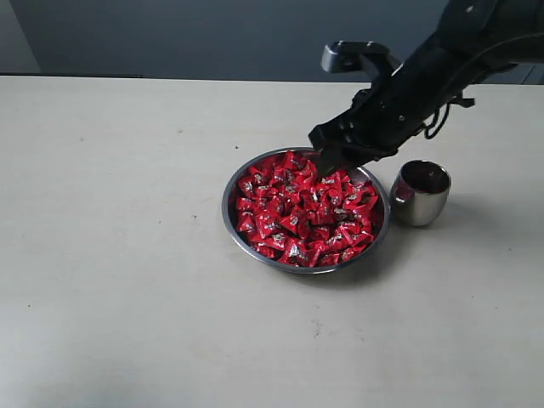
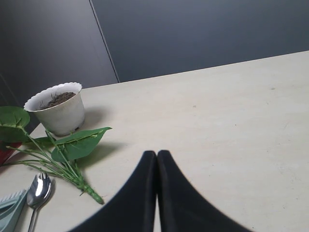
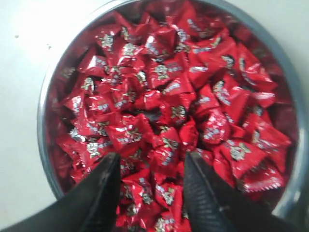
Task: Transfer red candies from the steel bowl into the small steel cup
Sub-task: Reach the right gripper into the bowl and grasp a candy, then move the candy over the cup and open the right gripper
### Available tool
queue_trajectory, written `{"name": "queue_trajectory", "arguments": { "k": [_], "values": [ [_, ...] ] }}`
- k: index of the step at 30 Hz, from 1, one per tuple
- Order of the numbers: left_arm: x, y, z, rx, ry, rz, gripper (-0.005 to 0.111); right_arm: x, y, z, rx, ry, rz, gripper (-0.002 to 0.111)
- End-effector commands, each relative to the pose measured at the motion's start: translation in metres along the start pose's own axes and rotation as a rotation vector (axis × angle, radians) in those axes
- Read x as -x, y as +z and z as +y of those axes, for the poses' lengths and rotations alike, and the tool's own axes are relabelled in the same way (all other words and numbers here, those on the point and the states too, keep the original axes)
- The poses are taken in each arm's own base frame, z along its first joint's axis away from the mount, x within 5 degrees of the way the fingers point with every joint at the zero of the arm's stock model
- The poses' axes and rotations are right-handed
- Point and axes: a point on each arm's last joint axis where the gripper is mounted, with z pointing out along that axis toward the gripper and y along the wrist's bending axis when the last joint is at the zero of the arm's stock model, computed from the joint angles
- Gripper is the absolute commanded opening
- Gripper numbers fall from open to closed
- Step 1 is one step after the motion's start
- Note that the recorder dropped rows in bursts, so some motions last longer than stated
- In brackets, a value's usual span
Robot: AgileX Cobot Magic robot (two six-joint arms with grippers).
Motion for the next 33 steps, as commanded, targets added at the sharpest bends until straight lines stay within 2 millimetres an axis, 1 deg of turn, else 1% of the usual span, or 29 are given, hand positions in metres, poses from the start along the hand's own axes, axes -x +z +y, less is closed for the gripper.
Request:
{"name": "queue_trajectory", "arguments": {
  "k": [1, 5, 10, 12, 13, 14, 15, 16, 18, 19, 21, 22, 23, 24, 26, 29, 33],
  "values": [
    [0.001, 0.000, 0.000, -0.001, 0.001, -0.016, 0.000, 0.010, 0.027, 0.006, -0.001, -0.053, 0.030, 0.041],
    [0.001, 0.000, 0.000, -0.001, 0.001, -0.016, 0.000, 0.012, 0.046, -0.004, -0.003, -0.033, 0.068, 0.041],
    [0.001, 0.000, 0.000, -0.001, 0.001, -0.016, 0.000, 0.005, 0.064, -0.011, -0.008, -0.013, 0.131, 0.041],
    [0.001, 0.000, 0.000, -0.001, 0.001, -0.016, 0.000, 0.001, 0.074, -0.015, -0.004, -0.005, 0.163, 0.041],
    [0.001, 0.000, 0.000, -0.001, 0.001, -0.016, 0.000, 0.000, 0.076, -0.016, -0.010, -0.005, 0.173, 0.037],
    [0.001, 0.000, 0.000, -0.001, 0.001, -0.016, 0.000, 0.000, 0.076, -0.017, -0.018, 0.001, 0.173, 0.031],
    [0.001, 0.000, 0.000, -0.001, 0.001, -0.016, 0.000, 0.001, 0.073, -0.016, -0.019, 0.000, 0.165, 0.012],
    [0.001, 0.000, 0.000, -0.001, 0.001, -0.016, 0.000, 0.003, 0.070, -0.014, -0.016, -0.004, 0.161, 0.000],
    [0.001, 0.000, 0.000, -0.001, 0.001, -0.016, 0.000, 0.009, 0.054, -0.009, -0.023, -0.026, 0.132, 0.000],
    [0.001, 0.000, 0.000, -0.001, 0.001, -0.016, 0.000, 0.013, 0.038, -0.004, -0.034, -0.050, 0.100, 0.000],
    [0.001, 0.000, 0.000, -0.001, 0.001, -0.016, 0.000, 0.019, 0.003, -0.003, -0.073, -0.076, 0.032, 0.000],
    [0.001, 0.000, 0.000, -0.001, 0.001, -0.016, 0.000, 0.021, -0.017, -0.009, -0.098, -0.052, -0.010, 0.000],
    [0.001, 0.000, 0.000, -0.001, 0.001, -0.016, 0.000, 0.020, -0.031, -0.018, -0.115, -0.025, -0.036, 0.000],
    [0.001, 0.000, 0.000, -0.001, 0.001, -0.016, 0.000, 0.017, -0.046, -0.032, -0.136, 0.014, -0.060, 0.000],
    [0.001, 0.000, 0.000, -0.001, 0.001, -0.016, 0.000, 0.004, -0.063, -0.058, -0.157, 0.097, -0.060, 0.000],
    [0.001, 0.000, 0.000, -0.001, 0.001, -0.016, 0.000, -0.012, -0.063, -0.074, -0.156, 0.162, -0.029, 0.000],
    [0.001, 0.000, 0.000, -0.001, 0.001, -0.016, 0.000, -0.032, -0.045, -0.086, -0.195, 0.194, -0.012, 0.000]
  ]
}}
